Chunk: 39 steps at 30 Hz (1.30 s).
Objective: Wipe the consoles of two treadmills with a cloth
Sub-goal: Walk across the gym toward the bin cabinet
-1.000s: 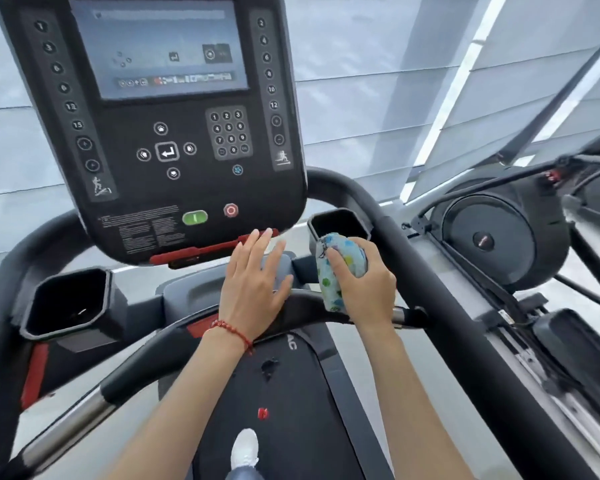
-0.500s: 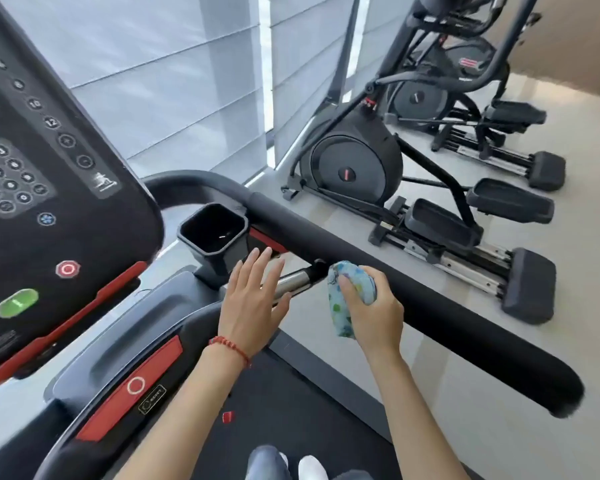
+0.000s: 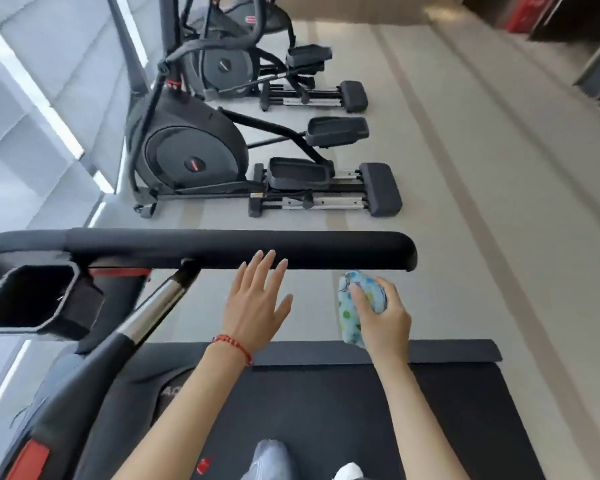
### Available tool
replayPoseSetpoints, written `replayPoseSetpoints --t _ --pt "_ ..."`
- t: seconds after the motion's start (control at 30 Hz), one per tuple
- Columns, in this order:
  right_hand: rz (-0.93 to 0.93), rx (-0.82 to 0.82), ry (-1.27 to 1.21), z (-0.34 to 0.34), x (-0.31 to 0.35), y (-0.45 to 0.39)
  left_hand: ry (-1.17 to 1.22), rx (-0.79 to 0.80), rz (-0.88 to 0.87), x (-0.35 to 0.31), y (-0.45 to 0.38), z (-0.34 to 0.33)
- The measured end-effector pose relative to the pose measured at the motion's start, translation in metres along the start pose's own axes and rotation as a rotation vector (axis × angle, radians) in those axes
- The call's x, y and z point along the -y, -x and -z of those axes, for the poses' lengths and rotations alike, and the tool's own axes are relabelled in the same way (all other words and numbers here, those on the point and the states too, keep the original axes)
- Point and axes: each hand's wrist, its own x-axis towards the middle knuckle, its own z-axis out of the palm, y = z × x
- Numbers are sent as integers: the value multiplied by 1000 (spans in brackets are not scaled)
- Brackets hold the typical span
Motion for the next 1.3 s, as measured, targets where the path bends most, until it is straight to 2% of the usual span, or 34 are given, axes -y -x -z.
replayPoseSetpoints --t 0.53,0.93,1.3 --pt "-286 -563 -76 250 -121 33 189 200 -556 -276 -46 -83" --pt "-549 -1017 -177 353 -180 40 275 315 -961 -436 -96 -140" --pt "-626 -1310 -286 435 -220 -4 298 387 -1221 -568 -141 -192"
